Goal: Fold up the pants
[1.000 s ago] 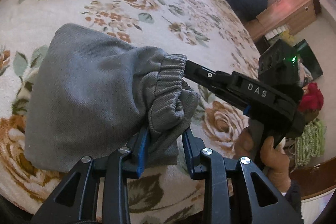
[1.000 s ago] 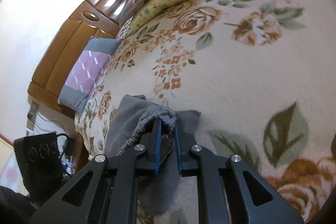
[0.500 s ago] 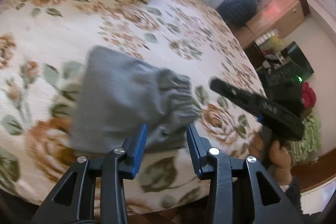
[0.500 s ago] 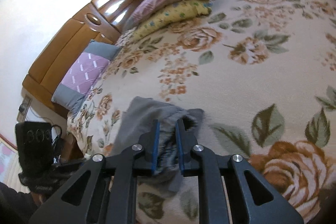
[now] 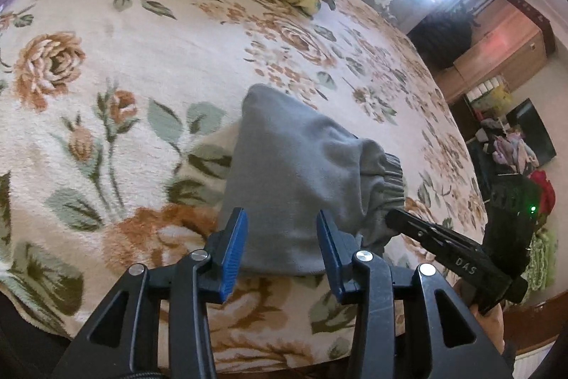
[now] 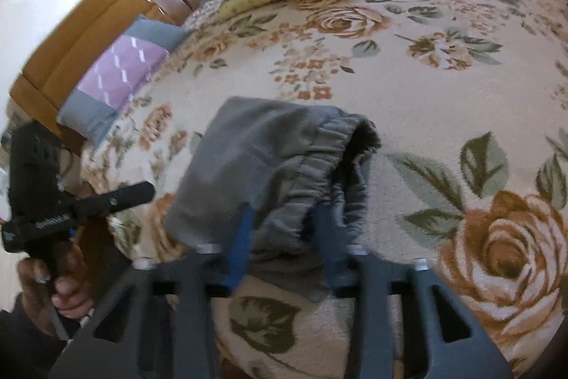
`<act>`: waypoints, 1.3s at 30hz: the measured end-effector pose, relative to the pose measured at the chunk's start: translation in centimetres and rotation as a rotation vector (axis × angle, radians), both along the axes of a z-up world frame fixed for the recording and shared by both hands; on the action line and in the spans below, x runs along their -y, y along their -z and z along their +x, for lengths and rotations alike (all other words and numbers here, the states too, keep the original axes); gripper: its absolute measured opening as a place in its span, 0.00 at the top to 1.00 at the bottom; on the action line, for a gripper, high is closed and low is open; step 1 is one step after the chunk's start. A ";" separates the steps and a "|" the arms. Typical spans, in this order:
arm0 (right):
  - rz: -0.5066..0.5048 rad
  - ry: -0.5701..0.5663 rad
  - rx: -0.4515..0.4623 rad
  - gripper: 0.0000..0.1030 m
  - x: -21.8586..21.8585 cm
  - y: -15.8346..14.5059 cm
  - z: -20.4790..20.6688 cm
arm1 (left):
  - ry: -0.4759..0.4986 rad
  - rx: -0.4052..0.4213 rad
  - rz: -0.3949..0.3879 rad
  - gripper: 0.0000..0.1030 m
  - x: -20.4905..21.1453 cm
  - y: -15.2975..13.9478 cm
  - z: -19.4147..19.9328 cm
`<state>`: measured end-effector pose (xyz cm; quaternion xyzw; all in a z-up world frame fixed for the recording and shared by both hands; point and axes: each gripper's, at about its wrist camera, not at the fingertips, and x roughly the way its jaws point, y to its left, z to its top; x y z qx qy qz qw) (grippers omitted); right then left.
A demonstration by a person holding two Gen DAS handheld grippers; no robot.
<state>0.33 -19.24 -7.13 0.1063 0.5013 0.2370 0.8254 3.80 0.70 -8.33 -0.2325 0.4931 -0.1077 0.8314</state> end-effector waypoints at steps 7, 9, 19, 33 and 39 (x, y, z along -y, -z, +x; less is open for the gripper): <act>-0.008 0.038 -0.038 0.94 1.9 1.5 -0.8 | 0.036 -0.048 0.039 0.59 1.0 2.2 0.4; -0.011 0.044 -0.038 0.94 1.8 1.9 -0.8 | 0.032 -0.051 0.050 0.59 0.9 2.4 0.2; -0.036 0.113 0.048 0.35 2.1 -1.5 -0.6 | 0.019 -0.040 0.051 0.55 0.2 1.4 1.0; -0.012 0.189 -0.059 0.25 2.4 2.5 0.9 | 0.067 -0.046 0.111 0.52 0.8 2.0 3.6; 0.060 0.210 -0.072 0.25 3.3 2.5 1.0 | 0.071 -0.051 0.081 0.50 0.2 2.1 4.3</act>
